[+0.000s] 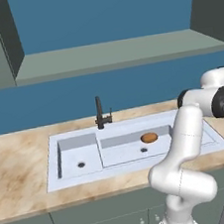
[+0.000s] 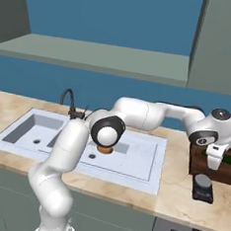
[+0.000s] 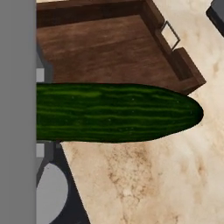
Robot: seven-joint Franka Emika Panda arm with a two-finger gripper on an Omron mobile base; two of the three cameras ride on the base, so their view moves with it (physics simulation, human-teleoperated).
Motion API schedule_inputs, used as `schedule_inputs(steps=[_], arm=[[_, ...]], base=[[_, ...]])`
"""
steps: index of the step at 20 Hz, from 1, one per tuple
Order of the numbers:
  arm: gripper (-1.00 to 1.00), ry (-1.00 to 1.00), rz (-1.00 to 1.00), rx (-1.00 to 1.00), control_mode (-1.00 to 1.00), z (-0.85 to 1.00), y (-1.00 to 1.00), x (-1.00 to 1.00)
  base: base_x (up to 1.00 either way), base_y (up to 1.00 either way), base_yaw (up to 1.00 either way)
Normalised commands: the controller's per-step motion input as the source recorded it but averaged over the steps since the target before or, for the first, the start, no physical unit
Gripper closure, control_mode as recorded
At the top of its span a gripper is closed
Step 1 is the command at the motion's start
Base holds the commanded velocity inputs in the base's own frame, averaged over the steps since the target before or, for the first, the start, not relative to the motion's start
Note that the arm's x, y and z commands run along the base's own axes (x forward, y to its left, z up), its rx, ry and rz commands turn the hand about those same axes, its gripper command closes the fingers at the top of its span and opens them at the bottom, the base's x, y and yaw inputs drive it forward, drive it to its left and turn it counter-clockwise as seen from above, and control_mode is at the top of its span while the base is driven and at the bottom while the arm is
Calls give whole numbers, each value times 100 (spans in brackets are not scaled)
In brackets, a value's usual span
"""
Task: Pick up all produce items and place them in the sink. Turn on the sink faucet to wash them. Then turn the sink off and put them in the tray.
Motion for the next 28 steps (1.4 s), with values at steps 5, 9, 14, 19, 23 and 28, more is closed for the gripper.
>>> schedule_inputs(steps=[5, 9, 14, 19, 23, 28], arm=[[100, 0, 0, 0, 100, 0, 0, 0], [100, 0, 0, 0, 100, 0, 0, 0], [100, 1, 0, 0, -100, -1, -5, 2], [100, 2, 3, 0, -100, -13, -27, 23], [100, 0, 3, 0, -100, -13, -22, 32], [100, 0, 6, 3, -100, -5, -20, 31]], base=[[25, -24, 7], [7, -15, 4], [1, -18, 2], [0, 0, 0], [0, 0, 0], [0, 0, 0]])
